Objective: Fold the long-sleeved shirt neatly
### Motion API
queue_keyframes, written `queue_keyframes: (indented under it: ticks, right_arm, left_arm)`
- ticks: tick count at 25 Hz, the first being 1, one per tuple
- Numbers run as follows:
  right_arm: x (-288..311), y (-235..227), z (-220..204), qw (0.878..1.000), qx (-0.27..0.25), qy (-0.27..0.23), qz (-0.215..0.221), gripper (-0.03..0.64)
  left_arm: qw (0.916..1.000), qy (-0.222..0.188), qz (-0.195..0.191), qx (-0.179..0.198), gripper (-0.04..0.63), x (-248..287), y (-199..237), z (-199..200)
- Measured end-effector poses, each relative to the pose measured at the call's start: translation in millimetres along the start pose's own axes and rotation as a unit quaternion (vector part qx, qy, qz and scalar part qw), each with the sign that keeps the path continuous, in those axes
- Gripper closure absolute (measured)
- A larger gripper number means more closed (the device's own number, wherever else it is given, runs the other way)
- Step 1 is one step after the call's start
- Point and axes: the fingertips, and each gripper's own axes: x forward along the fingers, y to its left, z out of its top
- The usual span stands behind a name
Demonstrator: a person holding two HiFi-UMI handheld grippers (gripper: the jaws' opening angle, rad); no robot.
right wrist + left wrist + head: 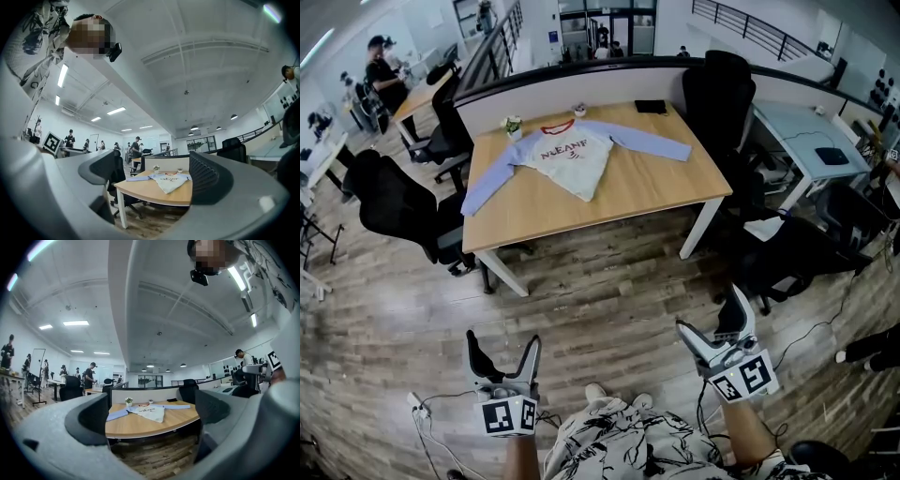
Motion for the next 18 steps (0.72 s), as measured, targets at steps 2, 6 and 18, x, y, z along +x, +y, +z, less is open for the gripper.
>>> queue_keyframes:
  ticks: [2, 6, 18]
  right_arm:
    - [5.6, 1.9, -3.2, 1.000, 0.003, 0.002, 0.002, 0.112]
    - [20.6, 6.2, -6.1, 1.000, 0.004, 0.004, -0.003, 0.107]
    - [66.3, 17.5, -27.5, 1.000, 0.009, 0.004, -0.029, 0.107]
  left_arm:
    - [1.0000, 0.002, -0.004, -0.005, 0.013, 4.5, 2.6, -3.2]
    - [0.9999, 0.004, -0.014, -0.007, -0.003, 14.5, 13.3, -5.8]
    - [0.9996, 0.013, -0.026, -0.005, -0.006, 44.7, 63.9, -17.5]
